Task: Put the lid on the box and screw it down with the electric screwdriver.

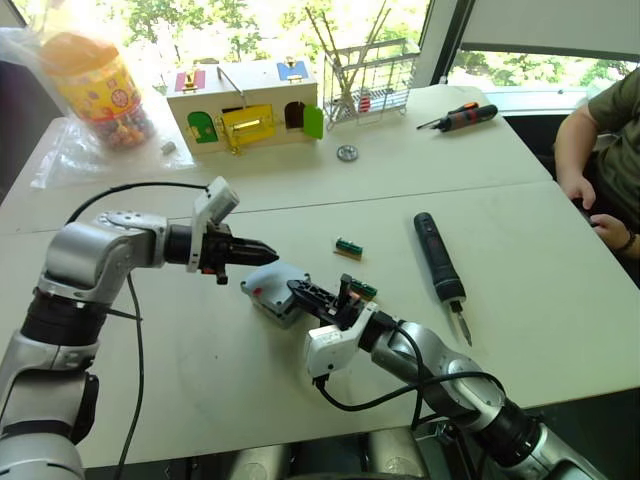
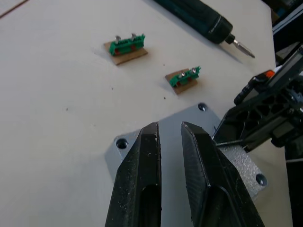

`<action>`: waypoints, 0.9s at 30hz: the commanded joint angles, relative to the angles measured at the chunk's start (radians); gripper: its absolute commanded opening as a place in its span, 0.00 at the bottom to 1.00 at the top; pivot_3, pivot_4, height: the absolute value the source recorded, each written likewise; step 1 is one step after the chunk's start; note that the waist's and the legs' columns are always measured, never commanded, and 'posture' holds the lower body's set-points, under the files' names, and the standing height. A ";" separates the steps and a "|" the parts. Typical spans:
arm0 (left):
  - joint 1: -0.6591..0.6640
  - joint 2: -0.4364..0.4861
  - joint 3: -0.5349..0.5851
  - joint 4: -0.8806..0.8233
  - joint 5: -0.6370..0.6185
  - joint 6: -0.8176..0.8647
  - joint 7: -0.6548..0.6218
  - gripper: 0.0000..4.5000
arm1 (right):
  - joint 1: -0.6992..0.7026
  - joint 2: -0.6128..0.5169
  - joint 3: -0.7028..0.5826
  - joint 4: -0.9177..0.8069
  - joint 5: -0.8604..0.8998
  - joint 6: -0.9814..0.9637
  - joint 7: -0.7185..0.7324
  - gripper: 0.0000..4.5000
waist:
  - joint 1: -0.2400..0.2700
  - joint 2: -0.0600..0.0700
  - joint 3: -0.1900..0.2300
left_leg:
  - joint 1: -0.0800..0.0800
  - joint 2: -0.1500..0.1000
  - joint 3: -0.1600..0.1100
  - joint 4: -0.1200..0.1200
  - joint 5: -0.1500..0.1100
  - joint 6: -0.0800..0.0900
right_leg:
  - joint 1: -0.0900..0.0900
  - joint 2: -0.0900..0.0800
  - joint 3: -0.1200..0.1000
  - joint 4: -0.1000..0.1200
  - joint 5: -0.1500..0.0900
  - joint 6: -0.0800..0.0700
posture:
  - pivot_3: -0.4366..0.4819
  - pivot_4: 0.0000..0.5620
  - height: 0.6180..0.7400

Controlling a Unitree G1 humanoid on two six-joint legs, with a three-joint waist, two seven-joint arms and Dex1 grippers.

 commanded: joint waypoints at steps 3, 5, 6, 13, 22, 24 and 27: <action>-0.012 0.005 0.025 -0.024 0.002 -0.010 0.003 0.16 | 0.016 0.022 -0.025 0.015 -0.076 0.013 -0.037 0.03 | 0.017 0.000 0.000 | 0.000 0.001 0.000 0.000 0.000 -0.001 | 0.000 0.001 0.000 0.000 0.000 0.000 | 0.48 0.27 1.00; -0.023 -0.001 0.032 -0.015 -0.002 -0.004 0.009 0.16 | 0.023 0.024 -0.030 0.018 -0.104 0.018 -0.051 0.03 | 0.018 0.000 0.000 | 0.001 0.001 0.000 0.000 0.000 -0.001 | -0.001 0.002 0.000 0.000 0.000 0.000 | 0.48 0.27 1.00; -0.027 -0.001 0.034 -0.012 -0.003 -0.001 0.009 0.16 | 0.026 0.020 -0.024 0.021 -0.127 0.015 -0.058 0.03 | 0.018 0.000 0.000 | 0.001 0.001 0.000 0.000 0.000 -0.001 | 0.000 0.002 0.001 0.000 0.000 0.000 | 0.48 0.27 1.00; -0.042 0.008 0.006 -0.008 0.010 -0.001 -0.008 0.16 | 0.082 0.031 0.007 0.052 -0.182 -0.002 -0.093 0.03 | 0.017 0.000 0.000 | 0.001 0.001 0.000 0.000 0.000 -0.001 | 0.000 0.002 0.001 0.000 0.000 0.000 | 0.48 0.27 1.00; -0.007 0.027 -0.108 0.006 0.128 -0.124 -0.070 0.16 | 0.111 0.043 0.016 0.076 -0.209 -0.005 -0.106 0.03 | 0.017 0.000 0.000 | 0.002 0.001 0.000 0.000 0.000 -0.001 | 0.001 0.002 0.001 0.000 0.000 0.000 | 0.48 0.27 1.00; 0.005 0.022 -0.125 0.016 0.155 -0.158 -0.077 0.16 | 0.117 0.040 0.016 0.078 -0.213 -0.011 -0.111 0.03 | 0.017 0.000 -0.001 | 0.003 0.001 0.000 0.000 0.000 -0.001 | 0.001 0.002 0.001 -0.001 0.000 0.000 | 0.48 0.27 1.00; 0.021 0.014 -0.133 0.024 0.174 -0.185 -0.086 0.16 | 0.123 0.034 0.007 0.078 -0.213 -0.013 -0.115 0.03 | 0.018 0.000 -0.002 | 0.004 0.001 0.000 0.000 0.000 -0.001 | 0.002 0.002 0.001 -0.001 0.000 0.000 | 0.48 0.27 1.00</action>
